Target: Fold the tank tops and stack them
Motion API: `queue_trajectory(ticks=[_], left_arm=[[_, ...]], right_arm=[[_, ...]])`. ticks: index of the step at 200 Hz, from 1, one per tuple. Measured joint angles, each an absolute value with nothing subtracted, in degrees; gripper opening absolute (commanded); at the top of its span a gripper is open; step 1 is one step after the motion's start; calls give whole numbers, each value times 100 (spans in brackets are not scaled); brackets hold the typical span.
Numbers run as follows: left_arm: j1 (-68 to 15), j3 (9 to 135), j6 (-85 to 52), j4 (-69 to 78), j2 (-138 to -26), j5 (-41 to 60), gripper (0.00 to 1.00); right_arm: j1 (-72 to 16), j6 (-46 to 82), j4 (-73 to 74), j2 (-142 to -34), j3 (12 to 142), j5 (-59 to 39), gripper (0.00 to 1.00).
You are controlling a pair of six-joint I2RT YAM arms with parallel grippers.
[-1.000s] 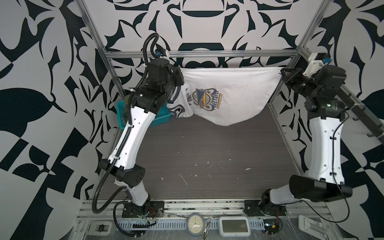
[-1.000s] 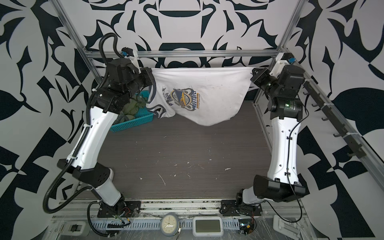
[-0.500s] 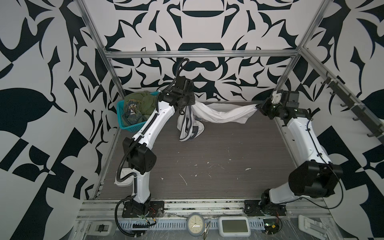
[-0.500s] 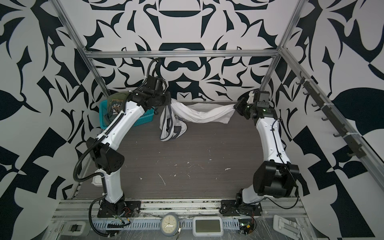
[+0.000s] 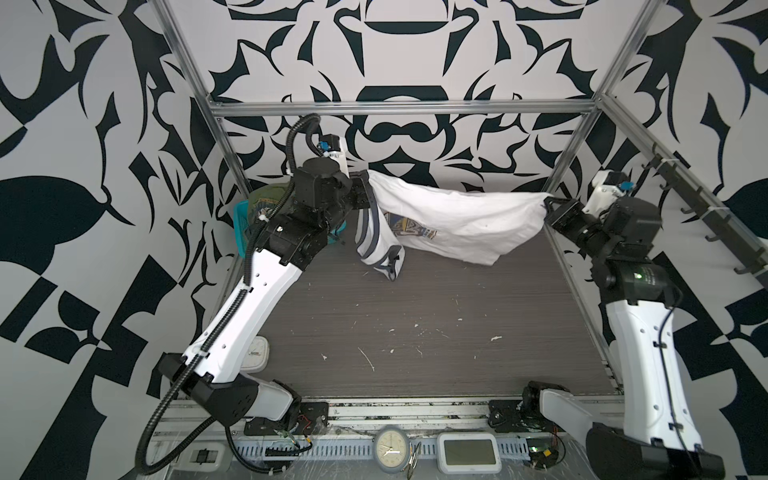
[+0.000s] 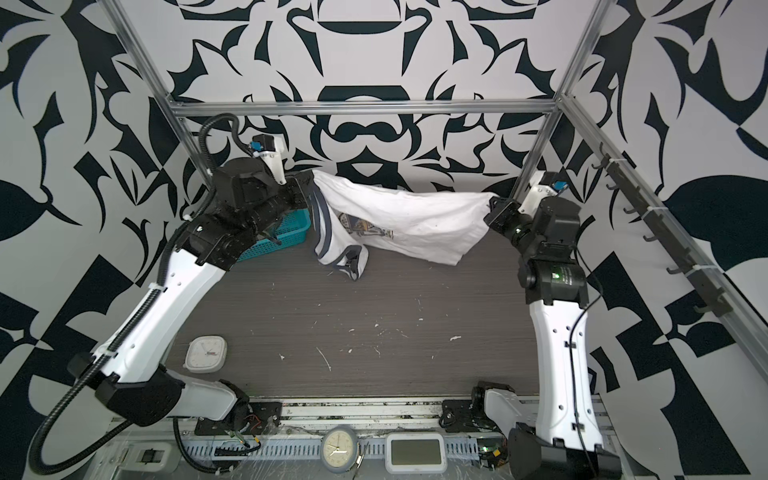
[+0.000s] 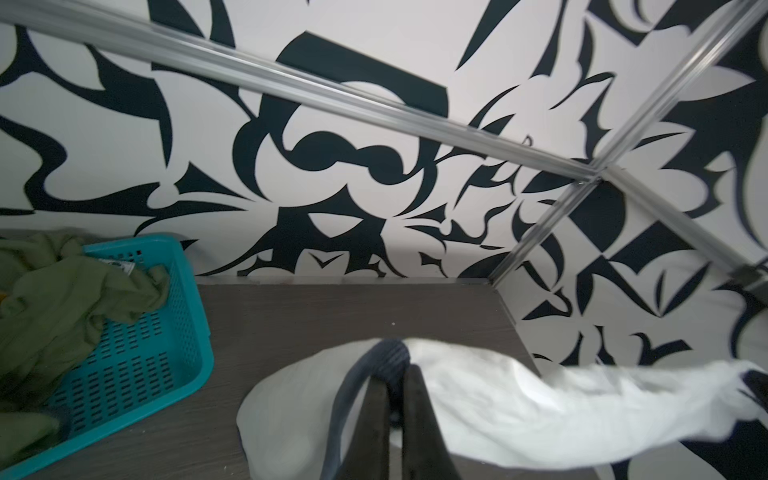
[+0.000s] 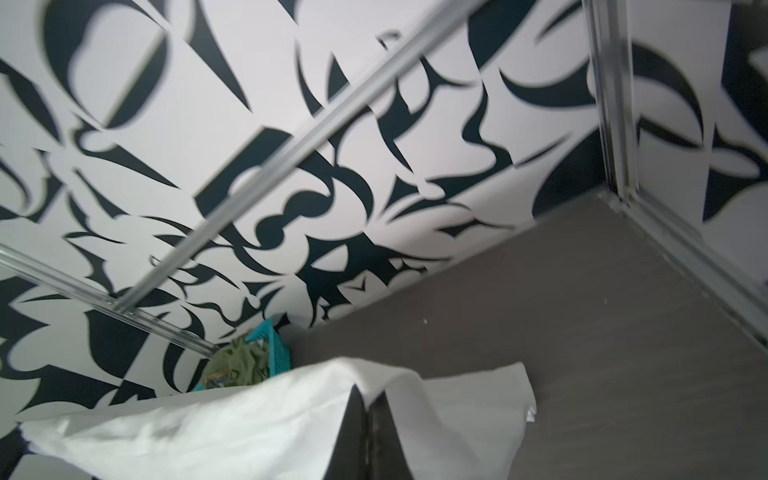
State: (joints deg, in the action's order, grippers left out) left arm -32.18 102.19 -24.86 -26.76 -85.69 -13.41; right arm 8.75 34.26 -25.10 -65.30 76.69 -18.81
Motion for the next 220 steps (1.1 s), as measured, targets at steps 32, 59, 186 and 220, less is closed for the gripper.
queue_trajectory(ticks=[32, 59, 186, 220], left_arm=[[-2965, 11474, -2622, -3454, -10379, -1494, 0], [-2775, 12702, -2545, -4053, -11614, -1503, 0], [-2386, 12991, -1951, -2561, -10337, -113, 0], [-3013, 10462, -1739, -2058, -9026, -117, 0]], right_arm=[[873, 3454, -2626, -8001, 7658, -1876, 0], [860, 3457, -2764, -8897, 8379, -1876, 0], [985, 3122, -2432, -8934, 11187, -1898, 0], [1061, 3142, -2027, -7529, 8833, -1929, 0]])
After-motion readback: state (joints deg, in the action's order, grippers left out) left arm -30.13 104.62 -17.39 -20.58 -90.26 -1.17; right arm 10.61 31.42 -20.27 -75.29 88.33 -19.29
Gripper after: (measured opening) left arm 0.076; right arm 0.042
